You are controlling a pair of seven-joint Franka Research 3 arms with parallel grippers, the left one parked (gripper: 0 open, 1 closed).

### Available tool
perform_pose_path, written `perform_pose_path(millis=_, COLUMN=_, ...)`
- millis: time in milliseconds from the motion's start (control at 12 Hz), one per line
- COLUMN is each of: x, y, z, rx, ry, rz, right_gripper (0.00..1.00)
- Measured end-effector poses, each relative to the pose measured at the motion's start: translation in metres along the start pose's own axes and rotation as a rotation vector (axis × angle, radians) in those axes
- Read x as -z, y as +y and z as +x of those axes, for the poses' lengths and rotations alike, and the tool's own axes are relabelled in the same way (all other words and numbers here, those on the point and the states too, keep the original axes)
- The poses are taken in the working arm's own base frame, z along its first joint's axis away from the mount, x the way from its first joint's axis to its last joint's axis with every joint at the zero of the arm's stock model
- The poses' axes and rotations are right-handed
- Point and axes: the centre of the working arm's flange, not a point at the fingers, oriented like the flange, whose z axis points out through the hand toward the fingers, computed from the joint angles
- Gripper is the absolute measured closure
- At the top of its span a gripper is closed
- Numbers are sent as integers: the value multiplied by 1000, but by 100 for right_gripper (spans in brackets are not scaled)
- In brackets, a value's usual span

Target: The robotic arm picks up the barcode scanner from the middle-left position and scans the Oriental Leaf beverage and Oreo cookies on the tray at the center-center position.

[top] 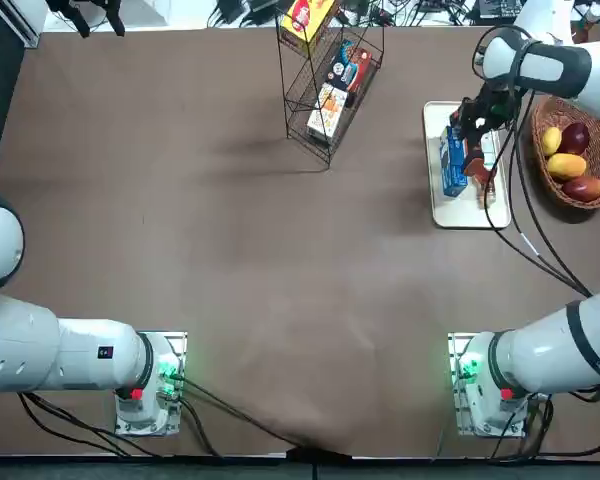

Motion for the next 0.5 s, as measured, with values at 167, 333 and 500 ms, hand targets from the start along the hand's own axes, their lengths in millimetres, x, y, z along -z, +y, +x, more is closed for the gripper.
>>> perform_pose_path(millis=167, x=0, y=0, z=0, rx=14, ry=0, rz=0, right_gripper=57)
perform_pose_path(millis=333, x=3, y=8, z=1, rx=45, ry=-1, rz=2, right_gripper=57)
perform_pose_path(millis=500, x=15, y=50, z=3, rx=80, ry=1, rz=14, right_gripper=57)
